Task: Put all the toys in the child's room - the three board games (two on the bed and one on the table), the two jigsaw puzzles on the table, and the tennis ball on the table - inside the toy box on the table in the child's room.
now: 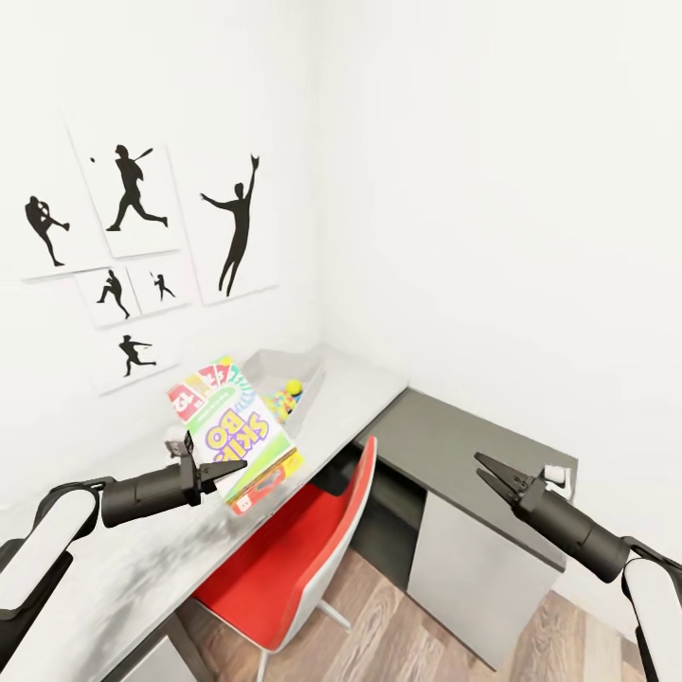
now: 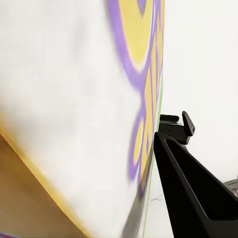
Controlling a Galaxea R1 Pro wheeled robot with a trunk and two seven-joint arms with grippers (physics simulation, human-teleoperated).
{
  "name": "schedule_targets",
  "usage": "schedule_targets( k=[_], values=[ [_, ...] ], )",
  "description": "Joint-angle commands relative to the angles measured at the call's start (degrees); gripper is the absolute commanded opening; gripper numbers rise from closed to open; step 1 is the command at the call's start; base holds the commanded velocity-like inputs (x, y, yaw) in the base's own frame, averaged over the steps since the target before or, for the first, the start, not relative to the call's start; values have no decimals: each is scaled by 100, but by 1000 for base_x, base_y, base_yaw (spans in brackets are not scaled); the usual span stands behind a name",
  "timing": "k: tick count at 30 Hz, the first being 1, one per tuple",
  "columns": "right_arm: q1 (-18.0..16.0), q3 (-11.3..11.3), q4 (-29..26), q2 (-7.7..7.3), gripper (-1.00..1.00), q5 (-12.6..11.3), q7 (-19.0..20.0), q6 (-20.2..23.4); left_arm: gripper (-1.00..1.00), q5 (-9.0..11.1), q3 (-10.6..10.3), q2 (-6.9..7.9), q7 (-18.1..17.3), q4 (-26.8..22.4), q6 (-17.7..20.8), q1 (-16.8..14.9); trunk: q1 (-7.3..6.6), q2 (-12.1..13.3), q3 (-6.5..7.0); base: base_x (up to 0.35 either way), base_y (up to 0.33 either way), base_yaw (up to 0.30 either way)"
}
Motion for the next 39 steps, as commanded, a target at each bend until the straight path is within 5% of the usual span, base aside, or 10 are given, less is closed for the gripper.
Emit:
schedule_targets(
  k=[1,10,39],
  values=[
    [-5,-9,-2,0,100,11,24,28,-100,-19,-7,3,-41,4,9,-9,4,-11,-11,174,-14,277],
    [-5,-22,-2,0,100,11,25,28,-100,-19,-6,3,-46,1,9,-9,4,-11,-11,224,-15,252],
    [-5,-21,-2,0,100,11,26,28,-100,-27,-6,3,-48,3,9,-9,4,-11,-11,157,-99,38]
  ],
)
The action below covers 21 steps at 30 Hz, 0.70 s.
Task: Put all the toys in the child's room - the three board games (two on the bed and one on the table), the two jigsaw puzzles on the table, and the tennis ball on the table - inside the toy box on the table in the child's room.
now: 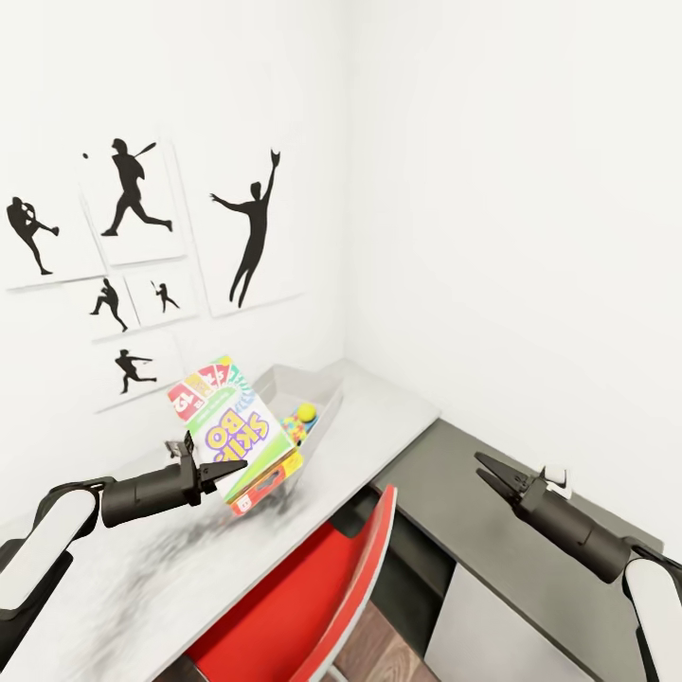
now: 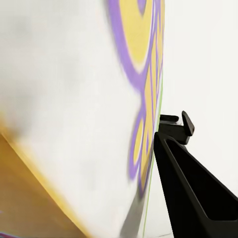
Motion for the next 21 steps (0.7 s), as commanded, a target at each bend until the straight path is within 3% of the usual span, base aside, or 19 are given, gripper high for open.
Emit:
schedule_targets(
  k=[1,21],
  values=[
    [-6,-10,0,1,100,12,24,28,-100,-23,-6,4,-41,2,7,-7,4,-11,-11,125,-22,1],
    [-6,2,0,1,100,12,23,28,-100,-22,10,4,-41,2,7,-7,4,-11,-11,108,-11,0]
  ],
)
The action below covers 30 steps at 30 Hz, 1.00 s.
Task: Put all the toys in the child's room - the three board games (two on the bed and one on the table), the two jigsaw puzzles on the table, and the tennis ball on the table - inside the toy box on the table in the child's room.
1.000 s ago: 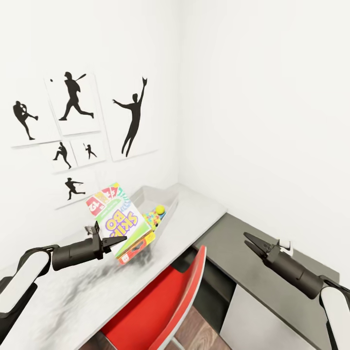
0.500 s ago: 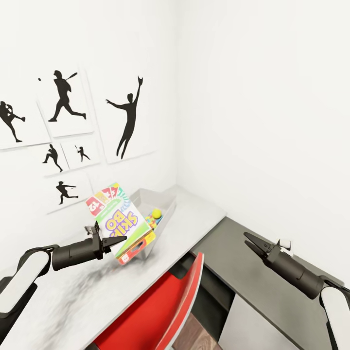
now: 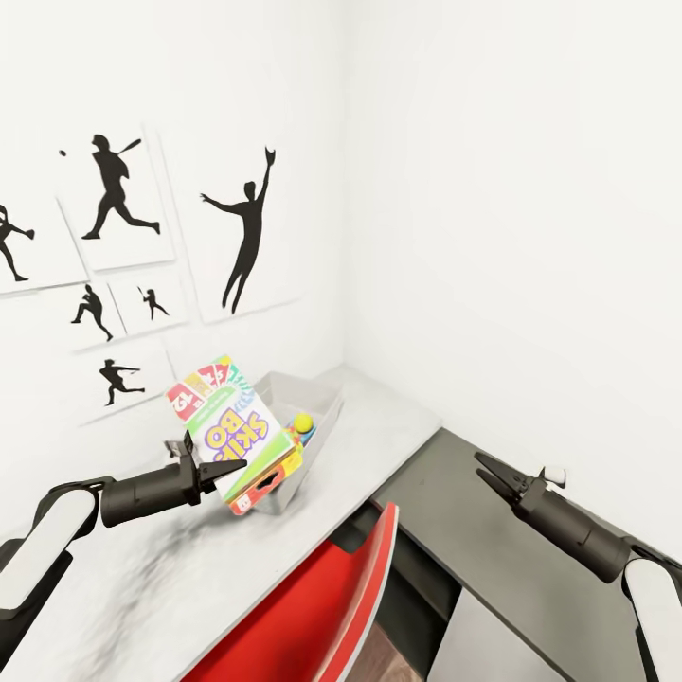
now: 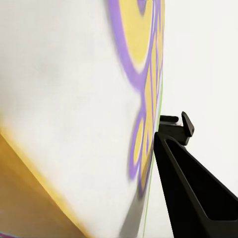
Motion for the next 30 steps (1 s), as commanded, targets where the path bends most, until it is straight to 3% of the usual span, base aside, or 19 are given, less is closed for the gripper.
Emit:
schedule_targets(
  k=[1,13,30],
  values=[
    [-6,-7,-1,1,100,12,24,28,-100,-25,-10,2,-42,2,7,-7,3,-11,-12,86,0,0],
    [-6,-9,-1,1,100,12,25,28,-100,-29,-7,-3,-42,2,7,-7,3,-11,-12,147,0,0],
    [-6,2,-1,1,100,12,24,28,-100,-28,2,-3,-42,1,7,-7,3,-11,-12,9,0,0]
  ],
)
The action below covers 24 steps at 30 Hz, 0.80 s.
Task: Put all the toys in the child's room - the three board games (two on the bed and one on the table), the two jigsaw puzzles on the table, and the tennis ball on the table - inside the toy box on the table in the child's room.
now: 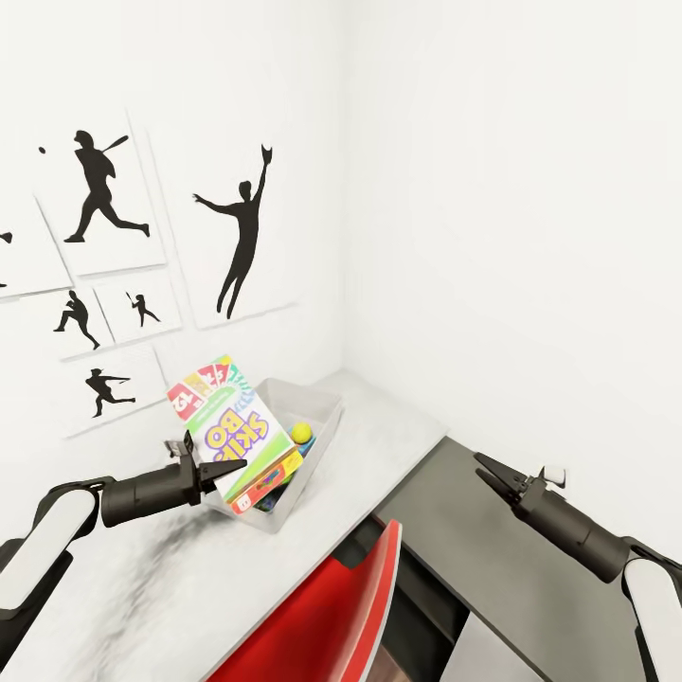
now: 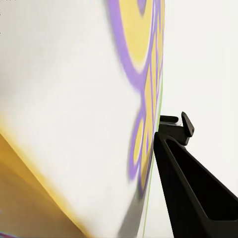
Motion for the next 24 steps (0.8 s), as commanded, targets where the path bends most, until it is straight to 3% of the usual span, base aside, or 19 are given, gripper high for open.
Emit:
schedule_targets(
  k=[1,16,18,21,24],
  values=[
    [-6,-7,0,1,100,13,23,28,-100,-25,-5,3,-41,2,7,-7,3,-11,-12,0,0,0],
    [-6,64,0,1,100,28,-103,-5,-100,-59,30,-17,30,37,-2,-44,3,-11,-12,0,0,0],
    [-6,69,0,-4,100,29,-109,-6,-100,-58,31,-20,70,85,-4,-193,3,-11,-12,0,0,0],
    [-6,72,0,-28,100,34,-114,-7,-100,-63,14,-27,270,344,4,-777,3,-11,-12,0,0,0],
    [-6,73,0,-21,100,38,-115,-7,-100,-73,-125,-86,540,1070,7,-1394,3,-11,-12,0,0,0]
  ],
)
